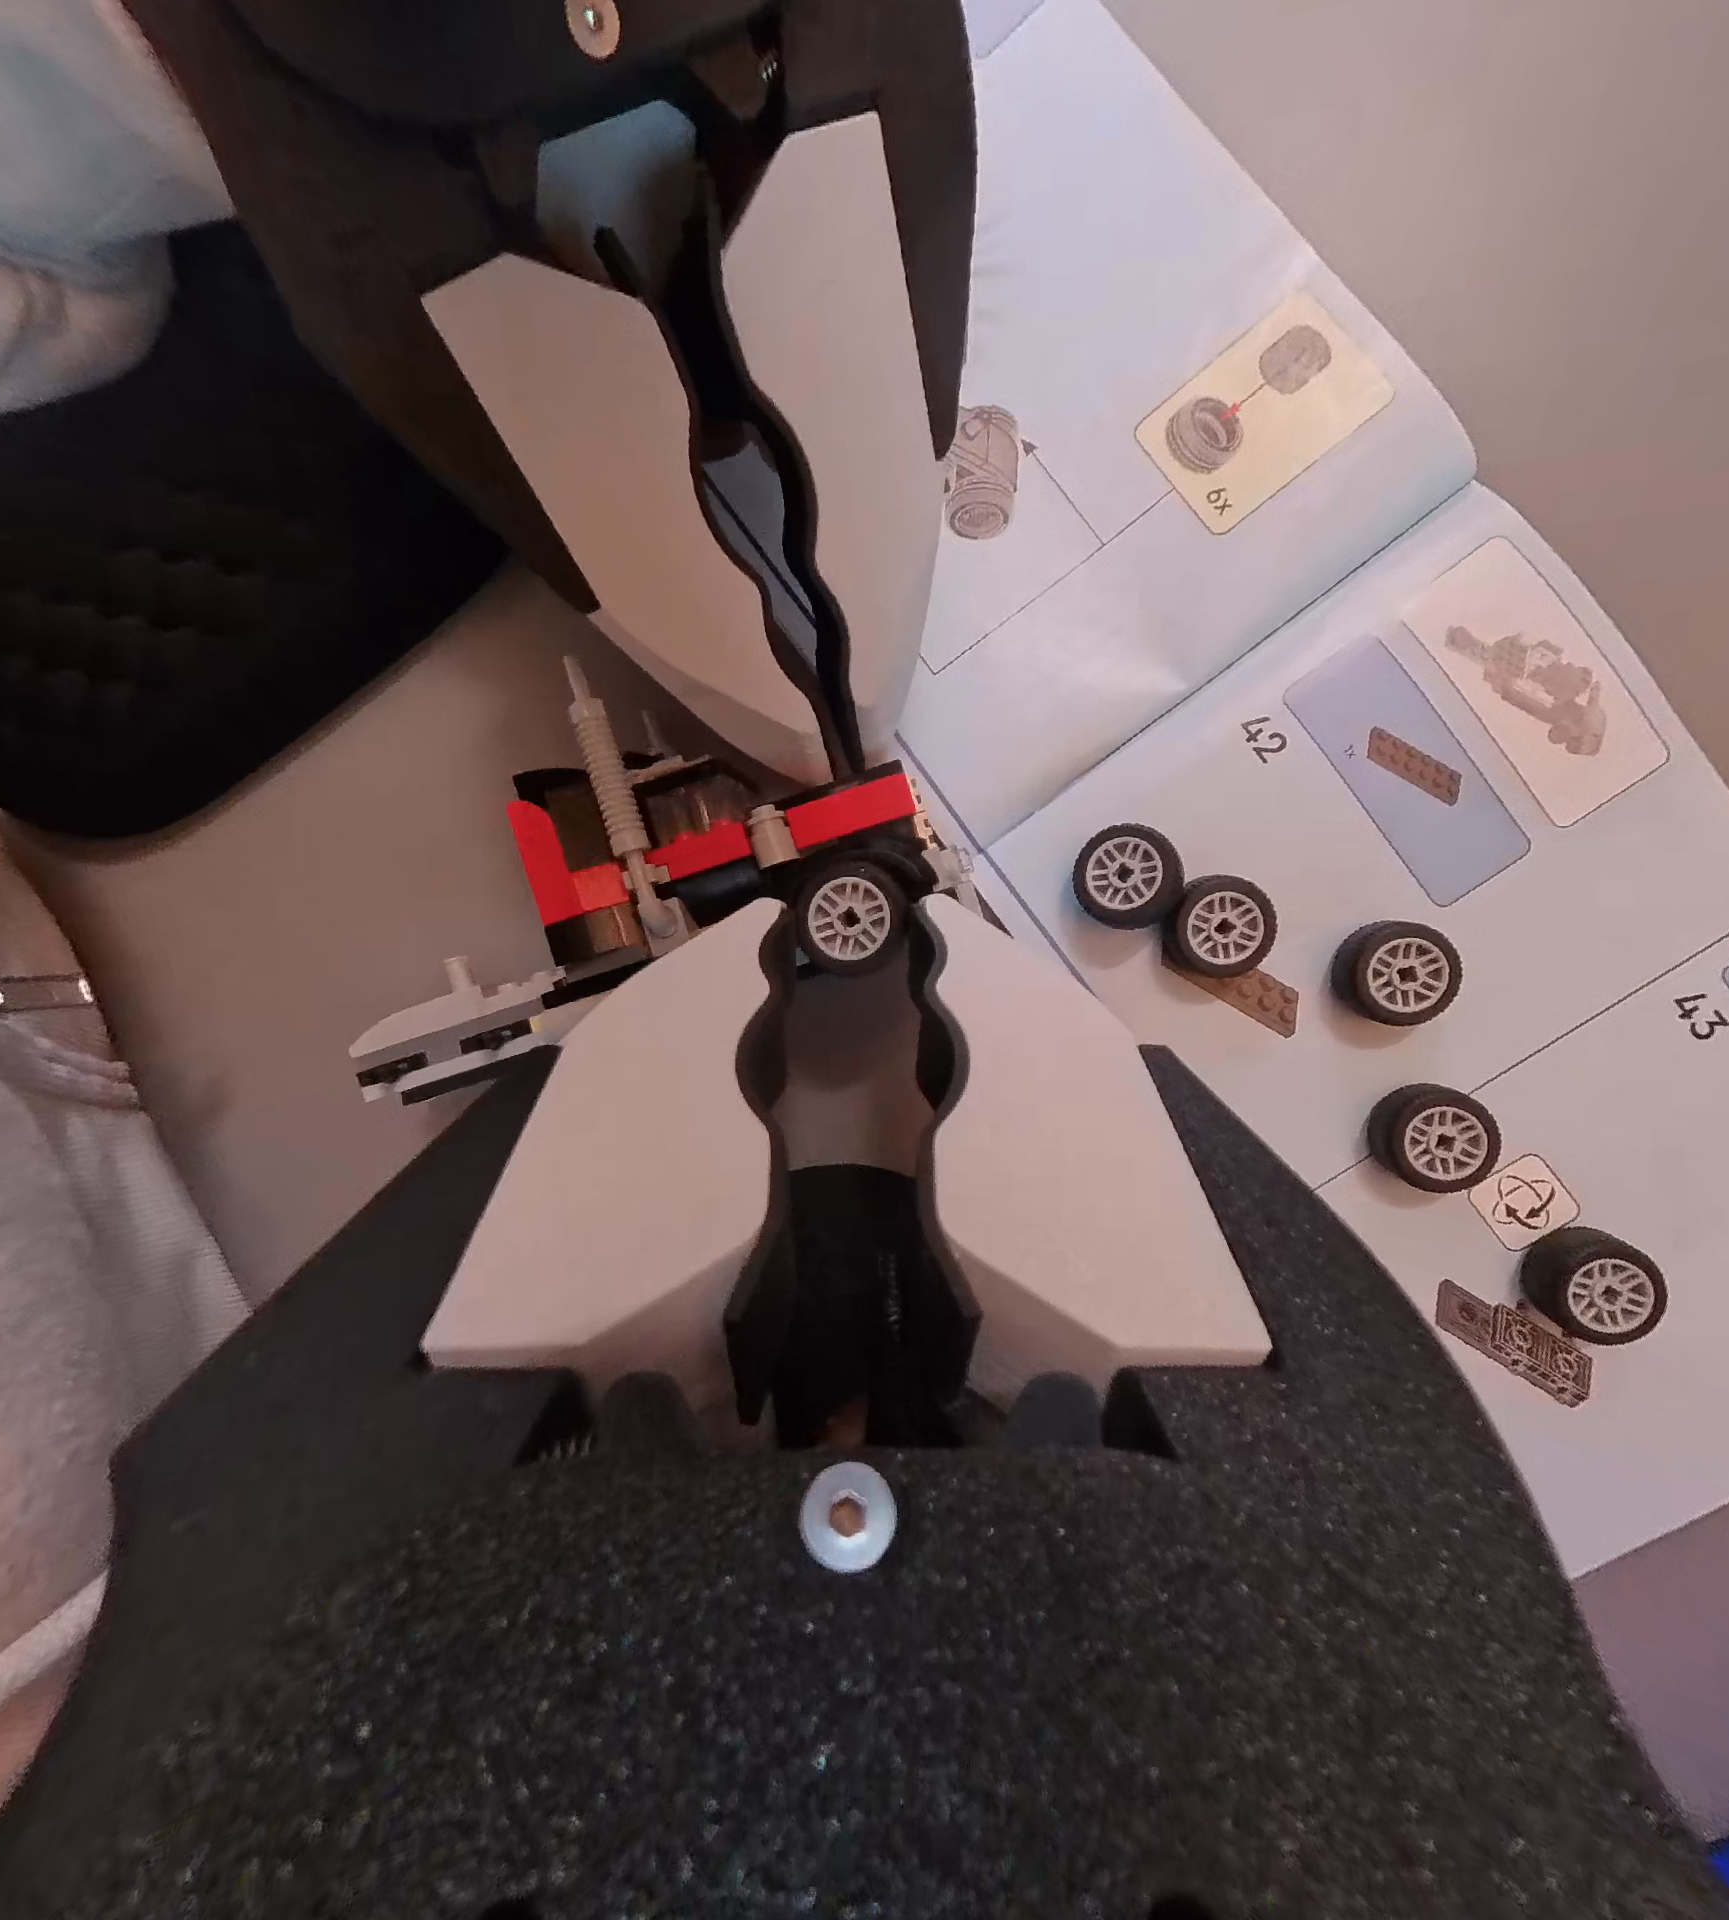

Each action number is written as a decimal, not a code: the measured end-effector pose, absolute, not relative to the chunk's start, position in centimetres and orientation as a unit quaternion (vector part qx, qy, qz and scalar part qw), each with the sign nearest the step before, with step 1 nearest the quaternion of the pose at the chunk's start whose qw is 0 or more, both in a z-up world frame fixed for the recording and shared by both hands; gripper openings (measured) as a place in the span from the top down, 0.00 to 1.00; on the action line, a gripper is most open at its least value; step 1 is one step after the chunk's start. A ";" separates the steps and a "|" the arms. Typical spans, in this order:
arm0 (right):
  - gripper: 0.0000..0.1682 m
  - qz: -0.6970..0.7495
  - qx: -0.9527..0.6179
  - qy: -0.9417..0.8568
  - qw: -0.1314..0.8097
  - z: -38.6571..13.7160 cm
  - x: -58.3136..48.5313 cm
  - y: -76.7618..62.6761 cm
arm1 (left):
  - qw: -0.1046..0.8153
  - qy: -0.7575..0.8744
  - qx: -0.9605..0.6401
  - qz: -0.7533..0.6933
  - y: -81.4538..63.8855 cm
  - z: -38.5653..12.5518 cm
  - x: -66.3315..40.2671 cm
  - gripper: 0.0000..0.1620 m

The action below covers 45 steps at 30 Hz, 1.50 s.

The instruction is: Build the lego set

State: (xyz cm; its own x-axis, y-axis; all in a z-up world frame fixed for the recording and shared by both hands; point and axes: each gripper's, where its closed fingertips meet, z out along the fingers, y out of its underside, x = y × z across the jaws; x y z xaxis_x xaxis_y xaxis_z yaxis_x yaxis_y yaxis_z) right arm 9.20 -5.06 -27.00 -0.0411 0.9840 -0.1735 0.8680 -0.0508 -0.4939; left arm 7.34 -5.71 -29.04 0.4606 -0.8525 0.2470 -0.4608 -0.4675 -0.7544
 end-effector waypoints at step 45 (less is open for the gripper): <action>0.85 0.324 -0.697 -0.617 0.168 -26.4 9.3 -5.2 | 0.257 0.211 -0.813 -0.478 -4.6 -27.3 9.4 0.82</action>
State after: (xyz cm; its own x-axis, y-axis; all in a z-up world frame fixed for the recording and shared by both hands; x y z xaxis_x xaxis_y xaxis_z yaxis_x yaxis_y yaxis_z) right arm 9.28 -5.18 -26.38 0.0282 0.9692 -0.2445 0.7516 -0.1818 -0.6341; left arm 9.39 -4.59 -27.28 0.4532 -0.5891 0.6690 -0.0974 -0.7787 -0.6198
